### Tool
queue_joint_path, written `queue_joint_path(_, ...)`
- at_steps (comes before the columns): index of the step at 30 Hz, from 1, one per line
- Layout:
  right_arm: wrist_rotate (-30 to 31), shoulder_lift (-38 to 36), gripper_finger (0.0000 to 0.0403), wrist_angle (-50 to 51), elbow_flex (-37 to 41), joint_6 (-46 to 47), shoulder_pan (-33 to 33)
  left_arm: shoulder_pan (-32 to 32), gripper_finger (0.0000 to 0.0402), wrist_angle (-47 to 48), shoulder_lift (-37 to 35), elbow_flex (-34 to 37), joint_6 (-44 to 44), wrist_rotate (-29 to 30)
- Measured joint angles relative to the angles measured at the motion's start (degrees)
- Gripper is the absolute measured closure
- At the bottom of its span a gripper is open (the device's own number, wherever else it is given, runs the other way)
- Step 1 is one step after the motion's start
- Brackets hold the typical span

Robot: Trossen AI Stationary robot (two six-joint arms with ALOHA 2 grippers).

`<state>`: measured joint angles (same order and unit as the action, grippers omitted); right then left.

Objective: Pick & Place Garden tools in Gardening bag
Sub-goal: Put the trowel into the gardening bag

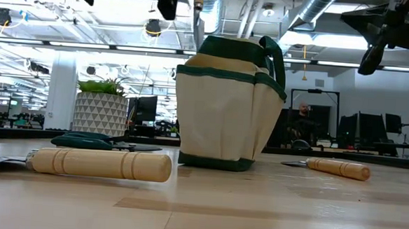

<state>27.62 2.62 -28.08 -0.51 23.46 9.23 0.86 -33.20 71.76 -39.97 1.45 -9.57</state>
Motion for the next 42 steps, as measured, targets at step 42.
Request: queue_joint_path(42, 6.36, 0.01, 0.0397, 1.07, 0.00, 0.01, 0.00, 2.05, 0.0394, -34.88, 17.45, 14.69, 4.02, 0.50)
